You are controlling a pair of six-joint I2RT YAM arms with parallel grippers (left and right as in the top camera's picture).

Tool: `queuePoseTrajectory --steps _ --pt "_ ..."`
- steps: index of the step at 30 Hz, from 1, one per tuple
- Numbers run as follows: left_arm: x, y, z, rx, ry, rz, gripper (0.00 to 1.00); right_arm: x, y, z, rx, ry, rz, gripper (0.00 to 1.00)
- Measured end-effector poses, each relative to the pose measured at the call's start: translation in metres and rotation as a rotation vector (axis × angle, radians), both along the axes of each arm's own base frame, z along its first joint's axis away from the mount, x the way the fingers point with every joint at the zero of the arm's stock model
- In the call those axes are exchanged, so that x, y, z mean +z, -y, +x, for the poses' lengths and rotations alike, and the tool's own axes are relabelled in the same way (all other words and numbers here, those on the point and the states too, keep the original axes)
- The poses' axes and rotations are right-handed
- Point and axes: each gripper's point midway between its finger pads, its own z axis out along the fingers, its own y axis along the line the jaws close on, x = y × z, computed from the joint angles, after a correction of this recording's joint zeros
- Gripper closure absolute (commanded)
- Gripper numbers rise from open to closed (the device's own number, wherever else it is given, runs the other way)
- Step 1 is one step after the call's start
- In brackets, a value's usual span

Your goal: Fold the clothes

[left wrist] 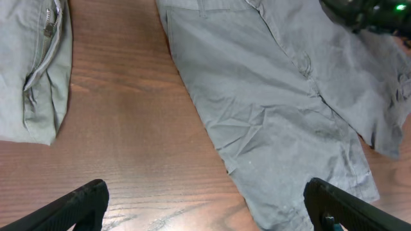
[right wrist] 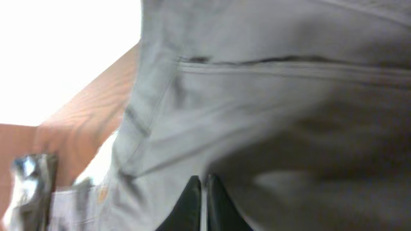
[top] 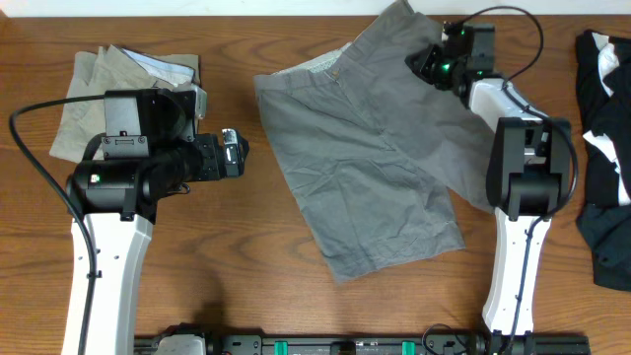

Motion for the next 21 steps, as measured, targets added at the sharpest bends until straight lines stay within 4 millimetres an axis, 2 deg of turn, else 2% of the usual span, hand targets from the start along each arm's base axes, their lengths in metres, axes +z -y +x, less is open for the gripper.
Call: queuePoseTrajectory --steps 2,4,6,9,10,13,15,17,18,21 --pt "0.000 0.000 0.000 0.000 0.002 0.000 0.02 0.013 0.003 -0.008 0.041 -0.004 -0.008 0.92" --pt "0.001 0.000 0.002 0.000 0.009 0.000 0.02 0.036 0.012 -0.018 0.068 -0.002 -0.035 0.91" --pt "0.003 0.000 0.004 0.000 0.023 0.000 0.02 0.067 0.020 -0.029 0.090 0.018 -0.073 0.91" --pt "0.006 0.000 0.008 0.000 0.041 0.000 0.02 0.134 0.035 -0.051 0.090 0.075 -0.165 0.91" --pt "0.007 0.000 0.009 0.000 0.049 0.000 0.02 0.165 0.038 -0.065 0.083 0.101 -0.209 0.91" --pt "0.010 0.000 0.013 0.000 0.068 0.000 0.02 0.238 0.044 -0.102 0.054 0.170 -0.314 0.87" --pt "0.010 0.000 0.014 0.000 0.073 0.000 0.02 0.274 0.048 -0.129 0.032 0.197 -0.359 0.86" --pt "0.010 0.000 0.014 0.000 0.073 0.000 0.02 0.295 0.048 -0.158 0.026 0.189 -0.391 0.85" --pt "0.010 0.000 0.014 0.000 0.072 0.000 0.02 0.298 0.048 -0.172 0.030 0.164 -0.399 0.84" --pt "0.010 0.000 0.014 0.000 0.072 0.000 0.02 0.284 0.039 -0.213 0.076 0.025 -0.414 0.84"
